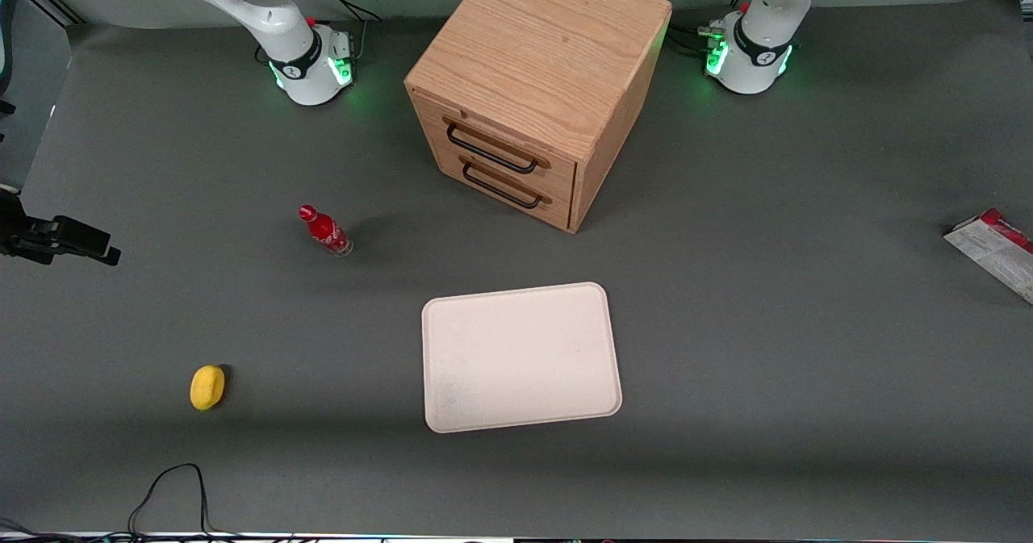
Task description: Place red cookie box on tray
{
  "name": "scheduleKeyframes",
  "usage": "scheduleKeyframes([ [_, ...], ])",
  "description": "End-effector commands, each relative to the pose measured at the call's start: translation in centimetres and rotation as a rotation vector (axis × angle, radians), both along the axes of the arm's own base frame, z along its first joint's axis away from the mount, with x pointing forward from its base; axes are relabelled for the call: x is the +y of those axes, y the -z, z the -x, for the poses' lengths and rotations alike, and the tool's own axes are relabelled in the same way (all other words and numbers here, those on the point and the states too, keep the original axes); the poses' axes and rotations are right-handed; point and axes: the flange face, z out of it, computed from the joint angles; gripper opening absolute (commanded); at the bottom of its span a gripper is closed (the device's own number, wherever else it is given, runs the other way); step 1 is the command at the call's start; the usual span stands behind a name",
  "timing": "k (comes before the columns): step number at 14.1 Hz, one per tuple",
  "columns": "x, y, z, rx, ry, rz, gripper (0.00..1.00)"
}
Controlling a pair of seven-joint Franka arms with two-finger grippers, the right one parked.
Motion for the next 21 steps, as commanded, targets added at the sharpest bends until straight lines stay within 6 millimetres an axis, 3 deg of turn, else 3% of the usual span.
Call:
scheduleKeyframes([
  [1, -0.4, 3.0, -0.1, -0.023, -0.026, 0.002, 1.00],
  [5, 0.1, 7.2, -0.7, -0.037, -0.025, -0.007, 1.00],
  [10, -1.0, 9.9, -2.2, -0.048, 0.012, -0.025, 1.00],
  [11, -1.2, 10.2, -2.4, -0.044, 0.019, -0.024, 0.88],
  [14, -2.1, 10.0, -3.2, -0.037, 0.043, -0.023, 0.10],
  [17, -1.8, 9.8, -3.1, -0.020, 0.076, -0.047, 0.00],
  [21, -1.8, 9.8, -3.1, -0.015, 0.083, -0.050, 0.00],
])
